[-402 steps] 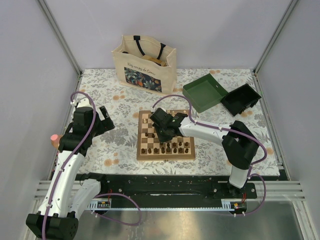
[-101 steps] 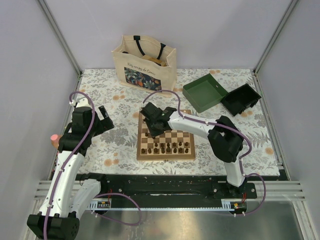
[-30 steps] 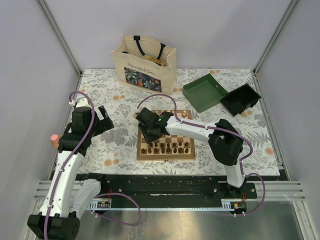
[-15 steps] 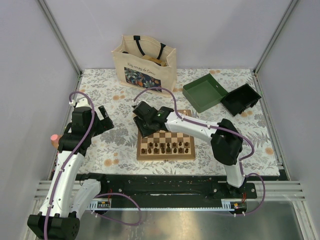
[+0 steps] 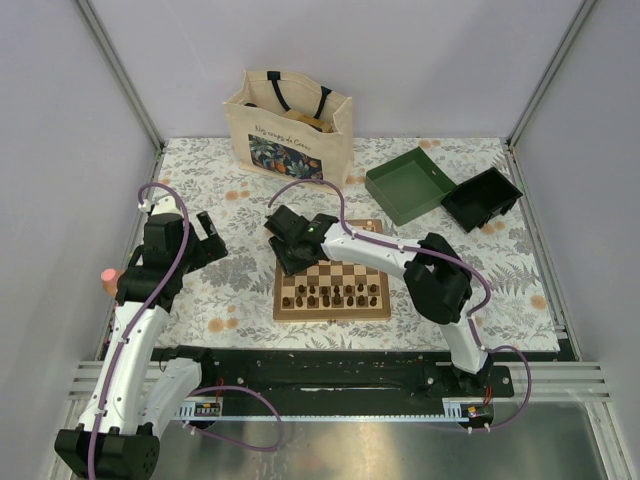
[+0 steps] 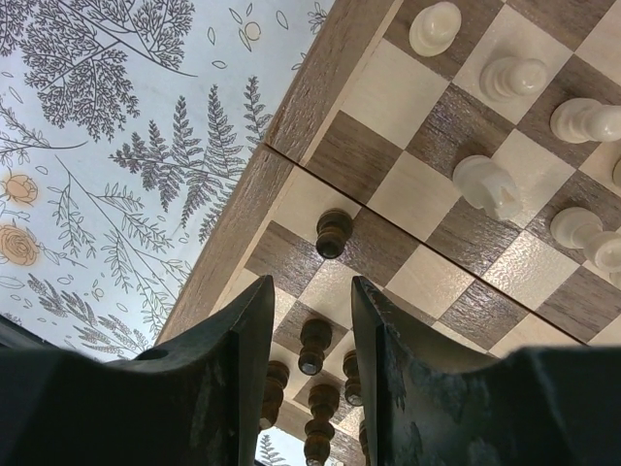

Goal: Set up the chess pieces on the board

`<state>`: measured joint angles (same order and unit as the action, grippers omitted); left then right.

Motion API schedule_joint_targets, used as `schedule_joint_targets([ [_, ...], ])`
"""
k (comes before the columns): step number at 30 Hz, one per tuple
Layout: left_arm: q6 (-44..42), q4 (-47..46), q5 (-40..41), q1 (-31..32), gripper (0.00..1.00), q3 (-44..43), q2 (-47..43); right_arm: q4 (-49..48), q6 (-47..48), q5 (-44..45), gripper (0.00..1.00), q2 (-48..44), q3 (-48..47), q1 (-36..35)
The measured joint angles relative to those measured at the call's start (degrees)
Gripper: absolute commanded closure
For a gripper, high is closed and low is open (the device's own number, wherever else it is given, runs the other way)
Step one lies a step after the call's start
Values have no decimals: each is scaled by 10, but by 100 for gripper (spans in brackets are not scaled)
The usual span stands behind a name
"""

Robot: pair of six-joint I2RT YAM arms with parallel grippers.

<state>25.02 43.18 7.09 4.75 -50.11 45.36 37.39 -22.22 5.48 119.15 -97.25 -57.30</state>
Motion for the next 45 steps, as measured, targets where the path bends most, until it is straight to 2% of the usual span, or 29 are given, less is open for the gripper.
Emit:
schedule_joint_targets([
  [33,0,0,-7,-5,1,0,0,2,2,-2,64,38,-40,13],
  [45,0,0,-8,-6,1,0,0,2,5,-2,71,45,-42,13],
])
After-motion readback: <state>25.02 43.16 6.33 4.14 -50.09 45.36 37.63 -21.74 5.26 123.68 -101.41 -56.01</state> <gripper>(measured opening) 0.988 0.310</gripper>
